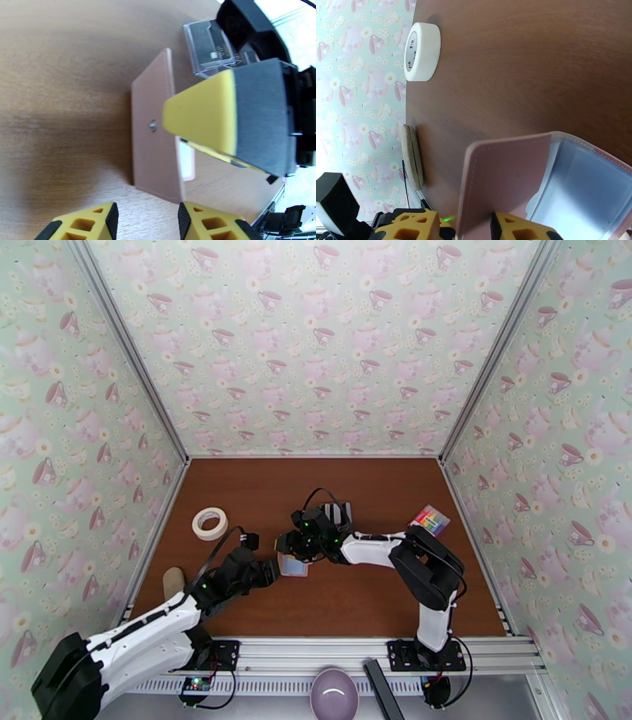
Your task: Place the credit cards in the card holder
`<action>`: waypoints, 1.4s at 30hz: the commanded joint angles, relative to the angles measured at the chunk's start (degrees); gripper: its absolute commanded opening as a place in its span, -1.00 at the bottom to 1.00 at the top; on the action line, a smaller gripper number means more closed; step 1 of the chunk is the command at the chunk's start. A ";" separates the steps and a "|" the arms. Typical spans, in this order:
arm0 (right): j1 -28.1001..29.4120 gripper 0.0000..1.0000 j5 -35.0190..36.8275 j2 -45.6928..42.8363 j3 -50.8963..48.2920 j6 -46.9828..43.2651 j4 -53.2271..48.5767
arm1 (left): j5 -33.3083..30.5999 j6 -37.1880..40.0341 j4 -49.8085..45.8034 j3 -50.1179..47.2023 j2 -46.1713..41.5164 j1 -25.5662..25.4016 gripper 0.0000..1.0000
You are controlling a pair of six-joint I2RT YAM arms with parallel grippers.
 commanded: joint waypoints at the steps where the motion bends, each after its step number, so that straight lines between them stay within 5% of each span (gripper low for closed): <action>1: 0.33 -0.19 -1.30 0.78 1.59 0.78 1.02 | -0.24 1.65 1.28 2.12 -1.60 -0.51 -0.07; 18: 0.37 -0.19 -2.27 1.90 3.51 1.33 0.80 | -8.58 5.26 -0.73 6.44 9.27 -4.57 -0.30; 31: -0.39 -0.18 -2.62 1.03 2.26 1.55 1.66 | -11.93 5.71 1.46 7.14 16.06 -4.92 -0.97; 37: -3.07 0.08 0.74 -5.94 -4.48 3.33 3.11 | -11.97 1.89 4.19 4.67 14.73 -4.92 -1.00; 42: -3.25 0.09 1.98 -7.18 -6.64 2.27 1.12 | -12.76 -2.24 7.82 2.37 15.07 -4.93 -0.99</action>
